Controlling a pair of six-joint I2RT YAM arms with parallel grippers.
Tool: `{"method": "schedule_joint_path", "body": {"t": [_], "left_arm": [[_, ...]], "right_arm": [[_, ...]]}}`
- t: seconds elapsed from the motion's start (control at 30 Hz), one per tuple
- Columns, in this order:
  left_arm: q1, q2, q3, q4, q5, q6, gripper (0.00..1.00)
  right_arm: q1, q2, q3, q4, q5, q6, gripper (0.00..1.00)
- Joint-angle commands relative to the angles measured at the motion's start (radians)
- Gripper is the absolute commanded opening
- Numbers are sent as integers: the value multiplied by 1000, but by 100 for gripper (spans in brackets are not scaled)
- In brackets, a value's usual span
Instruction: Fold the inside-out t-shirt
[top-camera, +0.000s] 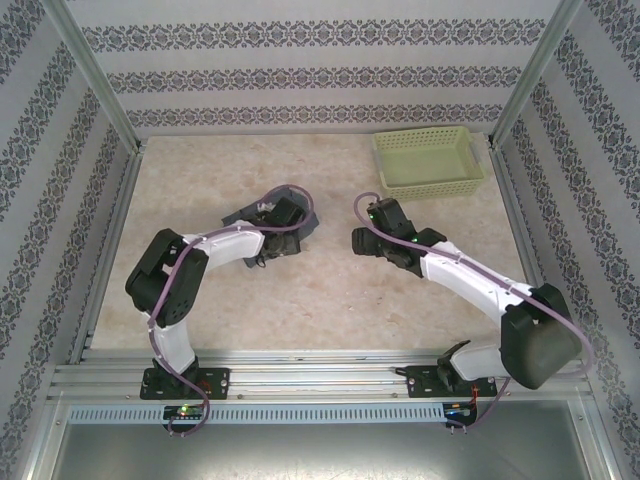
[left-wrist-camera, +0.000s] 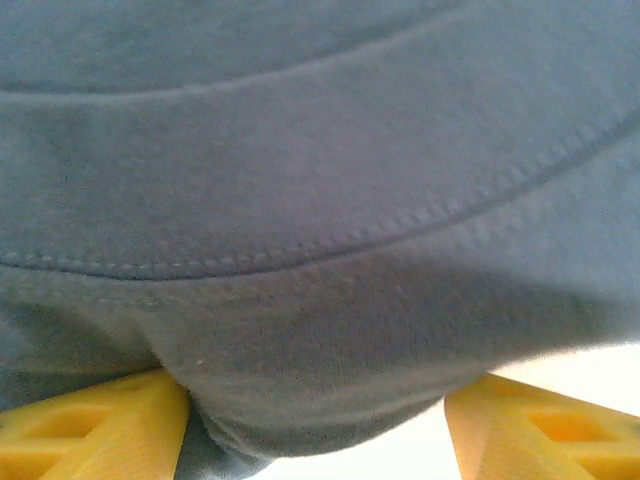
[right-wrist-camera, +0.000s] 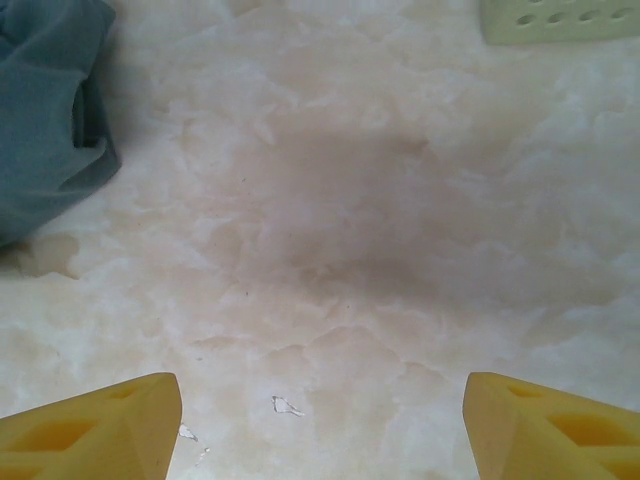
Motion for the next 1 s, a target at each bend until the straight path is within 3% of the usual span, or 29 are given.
{"method": "schedule_joint_path", "body": {"t": [0.0,0.5,0.73,0.97], "left_arm": [[107,25,21,-56,15,70,66],[452,265,413,-213,-56,237,63],[571,256,449,-234,-104,274,63],[609,154,394,-213,-132,263,63]], "right_arm": [[-19,-62,-31,23,26,24,75],[-57,-183,-93,-11,22,30,76],[-83,-239,-104,-43,27,27,77],[-94,-255,-100,-62,26,17,77]]}}
